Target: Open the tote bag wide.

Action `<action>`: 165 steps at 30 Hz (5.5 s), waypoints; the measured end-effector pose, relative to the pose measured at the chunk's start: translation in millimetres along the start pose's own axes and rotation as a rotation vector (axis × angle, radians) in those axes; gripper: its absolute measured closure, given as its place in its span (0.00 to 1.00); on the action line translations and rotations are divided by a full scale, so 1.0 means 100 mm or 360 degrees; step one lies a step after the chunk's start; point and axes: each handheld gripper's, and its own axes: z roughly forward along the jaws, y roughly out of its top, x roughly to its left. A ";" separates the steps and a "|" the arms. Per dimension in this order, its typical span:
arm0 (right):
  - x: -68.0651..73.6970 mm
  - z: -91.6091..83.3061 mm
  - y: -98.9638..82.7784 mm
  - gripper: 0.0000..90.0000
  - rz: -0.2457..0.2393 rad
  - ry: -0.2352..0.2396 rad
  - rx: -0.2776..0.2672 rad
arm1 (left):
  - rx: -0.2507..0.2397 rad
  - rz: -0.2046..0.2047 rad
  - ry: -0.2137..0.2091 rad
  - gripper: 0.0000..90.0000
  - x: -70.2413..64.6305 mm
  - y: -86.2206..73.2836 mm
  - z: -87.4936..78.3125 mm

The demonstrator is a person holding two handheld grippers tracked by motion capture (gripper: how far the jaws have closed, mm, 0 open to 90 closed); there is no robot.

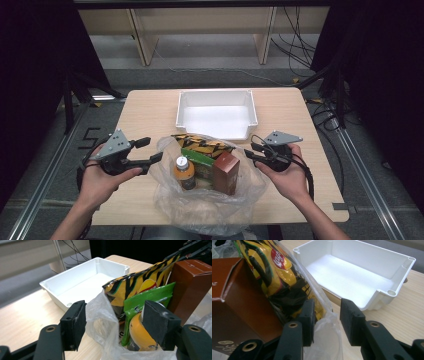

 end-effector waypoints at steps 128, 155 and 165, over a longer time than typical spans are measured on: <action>0.43 0.43 0.88 0.69 -0.0219 0.0382 0.0178 | 0.0055 -0.0439 0.0167 0.35 0.02 -0.80 0.15; 0.30 0.48 0.86 0.71 -0.0235 0.0337 0.0249 | 0.0071 -0.0453 0.0166 0.35 0.03 -0.82 0.17; 0.30 0.49 0.85 0.86 -0.0315 0.0300 0.0257 | 0.0072 -0.0455 0.0164 0.35 0.03 -0.82 0.18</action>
